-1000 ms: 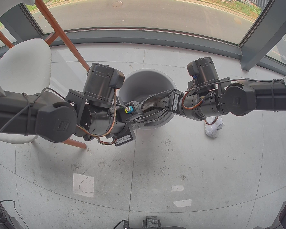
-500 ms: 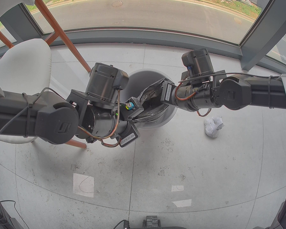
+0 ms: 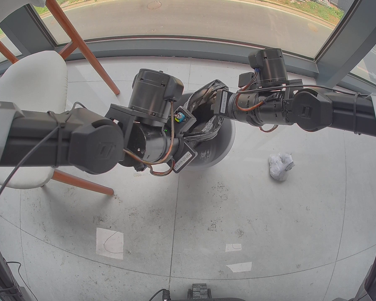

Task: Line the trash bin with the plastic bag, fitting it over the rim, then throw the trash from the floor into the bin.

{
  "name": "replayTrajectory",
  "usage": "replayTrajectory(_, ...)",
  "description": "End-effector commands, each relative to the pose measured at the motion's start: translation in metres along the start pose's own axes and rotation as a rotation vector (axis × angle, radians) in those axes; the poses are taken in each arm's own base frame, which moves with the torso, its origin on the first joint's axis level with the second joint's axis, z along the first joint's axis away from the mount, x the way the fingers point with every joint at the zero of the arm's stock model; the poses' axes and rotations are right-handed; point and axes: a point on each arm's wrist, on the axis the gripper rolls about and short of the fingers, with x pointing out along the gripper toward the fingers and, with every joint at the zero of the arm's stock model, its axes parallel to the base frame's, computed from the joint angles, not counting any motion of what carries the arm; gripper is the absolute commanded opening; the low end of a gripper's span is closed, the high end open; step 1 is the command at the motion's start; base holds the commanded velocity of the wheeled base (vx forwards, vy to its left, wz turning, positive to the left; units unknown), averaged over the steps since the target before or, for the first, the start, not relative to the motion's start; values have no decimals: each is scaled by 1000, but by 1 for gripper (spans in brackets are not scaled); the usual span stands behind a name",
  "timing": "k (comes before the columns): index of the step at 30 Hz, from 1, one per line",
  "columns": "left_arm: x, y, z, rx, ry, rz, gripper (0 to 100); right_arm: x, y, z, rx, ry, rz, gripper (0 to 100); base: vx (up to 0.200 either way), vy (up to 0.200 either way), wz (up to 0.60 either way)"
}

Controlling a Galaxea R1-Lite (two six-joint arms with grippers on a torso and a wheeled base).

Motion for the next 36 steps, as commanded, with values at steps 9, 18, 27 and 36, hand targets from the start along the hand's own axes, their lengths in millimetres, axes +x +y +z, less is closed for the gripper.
replayTrajectory(9,48,-14,0,-10,13,2,100,6,-26,5,20,-30,-39,0,0,0,0)
replayTrajectory(18,56,-15,6,-84,-23,9,100,10,-44,-18,31,54,-94,0,0,0,0)
replayTrajectory(27,57,-12,7,-111,-31,19,100,14,-48,-28,33,30,-84,0,0,0,0)
replayTrajectory(36,52,-2,14,-129,-57,34,100,17,-51,-32,33,32,-87,0,0,0,0)
